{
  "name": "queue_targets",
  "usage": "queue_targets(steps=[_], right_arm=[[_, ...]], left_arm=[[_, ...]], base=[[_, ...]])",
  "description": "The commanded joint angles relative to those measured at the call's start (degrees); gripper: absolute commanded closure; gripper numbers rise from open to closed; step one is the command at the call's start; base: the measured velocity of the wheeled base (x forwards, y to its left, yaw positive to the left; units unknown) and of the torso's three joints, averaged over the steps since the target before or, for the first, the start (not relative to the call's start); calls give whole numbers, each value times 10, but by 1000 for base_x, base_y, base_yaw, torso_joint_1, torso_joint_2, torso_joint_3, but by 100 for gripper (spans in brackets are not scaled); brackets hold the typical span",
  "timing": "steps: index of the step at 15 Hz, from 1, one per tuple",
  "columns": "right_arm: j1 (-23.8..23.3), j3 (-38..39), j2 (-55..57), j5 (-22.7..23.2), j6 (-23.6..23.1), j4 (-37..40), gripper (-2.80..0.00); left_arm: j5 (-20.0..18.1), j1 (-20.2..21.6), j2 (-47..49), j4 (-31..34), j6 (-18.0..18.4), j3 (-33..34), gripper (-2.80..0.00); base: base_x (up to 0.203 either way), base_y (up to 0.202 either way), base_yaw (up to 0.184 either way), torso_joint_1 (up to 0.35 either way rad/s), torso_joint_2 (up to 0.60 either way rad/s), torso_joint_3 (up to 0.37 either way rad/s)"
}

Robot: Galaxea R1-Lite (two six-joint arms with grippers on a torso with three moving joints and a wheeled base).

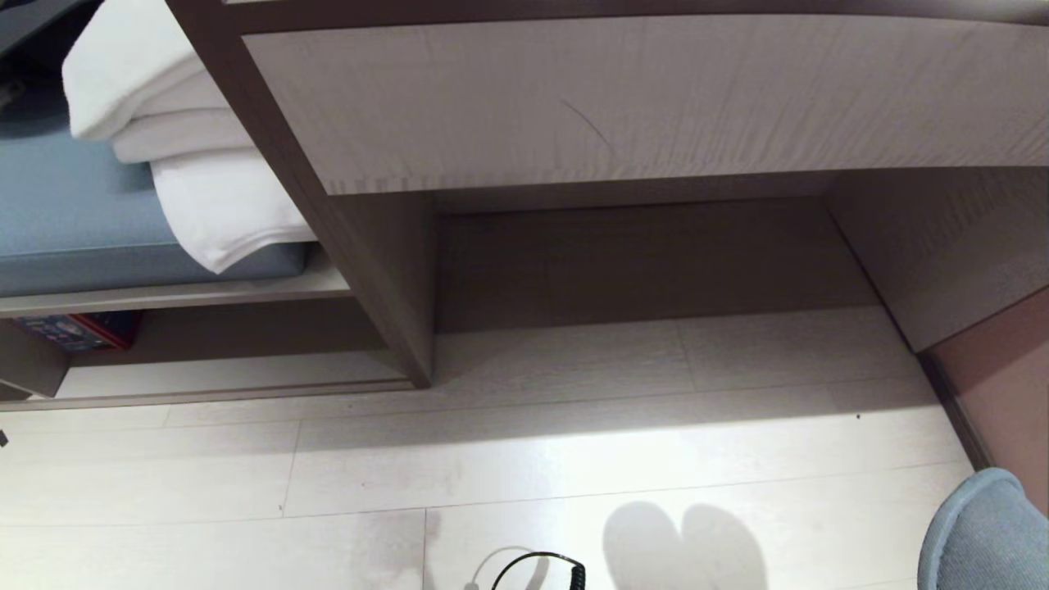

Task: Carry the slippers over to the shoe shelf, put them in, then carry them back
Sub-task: Place the slippers into the shoe cabinet

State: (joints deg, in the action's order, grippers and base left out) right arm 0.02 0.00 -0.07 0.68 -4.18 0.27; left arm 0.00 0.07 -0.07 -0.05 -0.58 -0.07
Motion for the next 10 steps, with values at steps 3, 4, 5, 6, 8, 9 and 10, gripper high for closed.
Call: queue_targets(steps=[3, 4, 5, 6, 8, 9, 10], right_arm=[[1, 1, 1, 0, 0, 0, 0], [1, 1, 1, 0, 0, 0, 0], [0, 1, 1, 0, -1, 0, 0], [0, 1, 1, 0, -1, 0, 0], [0, 1, 1, 0, -1, 0, 0], [0, 1, 1, 0, -1, 0, 0], [0, 1, 1, 0, -1, 0, 0]], left_arm=[[0, 0, 1, 0, 0, 0, 0], [0, 0, 1, 0, 0, 0, 0], [0, 0, 1, 0, 0, 0, 0], [0, 0, 1, 0, 0, 0, 0], [0, 0, 1, 0, 0, 0, 0], [0, 0, 1, 0, 0, 0, 0], [0, 0, 1, 0, 0, 0, 0]], base=[[0, 0, 0, 5, 2, 204], [0, 0, 0, 2, 0, 202], [0, 0, 0, -1, 7, 199], [0, 0, 0, 1, 1, 204], [0, 0, 0, 2, 4, 196], [0, 0, 0, 2, 0, 195], [0, 0, 0, 1, 4, 202]])
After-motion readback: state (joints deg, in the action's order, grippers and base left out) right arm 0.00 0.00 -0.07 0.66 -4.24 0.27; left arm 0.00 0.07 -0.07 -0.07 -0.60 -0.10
